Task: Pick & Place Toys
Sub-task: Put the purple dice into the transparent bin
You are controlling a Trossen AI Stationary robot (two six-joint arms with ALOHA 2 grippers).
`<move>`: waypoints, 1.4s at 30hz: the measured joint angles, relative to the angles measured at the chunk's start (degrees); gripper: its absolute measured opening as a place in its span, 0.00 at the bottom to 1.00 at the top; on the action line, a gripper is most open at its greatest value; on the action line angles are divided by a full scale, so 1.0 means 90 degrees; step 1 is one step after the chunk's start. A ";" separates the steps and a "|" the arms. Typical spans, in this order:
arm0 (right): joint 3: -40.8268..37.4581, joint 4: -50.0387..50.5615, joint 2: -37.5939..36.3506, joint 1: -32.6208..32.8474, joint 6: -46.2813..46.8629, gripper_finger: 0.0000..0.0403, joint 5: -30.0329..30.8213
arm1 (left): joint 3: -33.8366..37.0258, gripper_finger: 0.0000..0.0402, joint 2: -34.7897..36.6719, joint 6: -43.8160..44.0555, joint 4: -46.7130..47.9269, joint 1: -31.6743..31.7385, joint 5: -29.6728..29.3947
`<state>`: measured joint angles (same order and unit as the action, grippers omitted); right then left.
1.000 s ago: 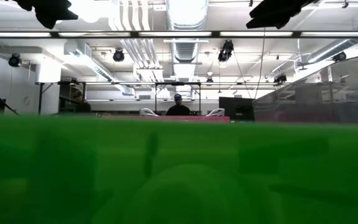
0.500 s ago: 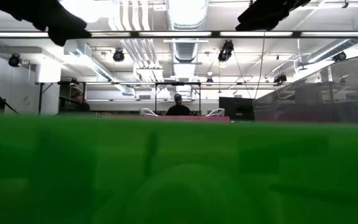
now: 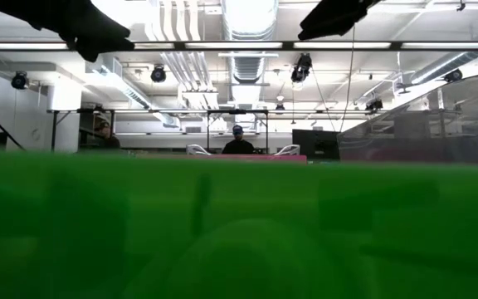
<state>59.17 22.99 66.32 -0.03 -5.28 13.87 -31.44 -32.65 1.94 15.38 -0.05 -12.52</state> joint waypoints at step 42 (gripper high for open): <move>0.0805 0.5109 0.2039 0.0621 0.1804 0.77 -0.0127 | 0.0000 0.51 -0.0842 -0.0237 -0.0195 0.0000 -0.0562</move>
<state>66.41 68.97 84.68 5.55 10.96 12.73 -31.44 -40.23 -0.19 13.63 -0.05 -17.58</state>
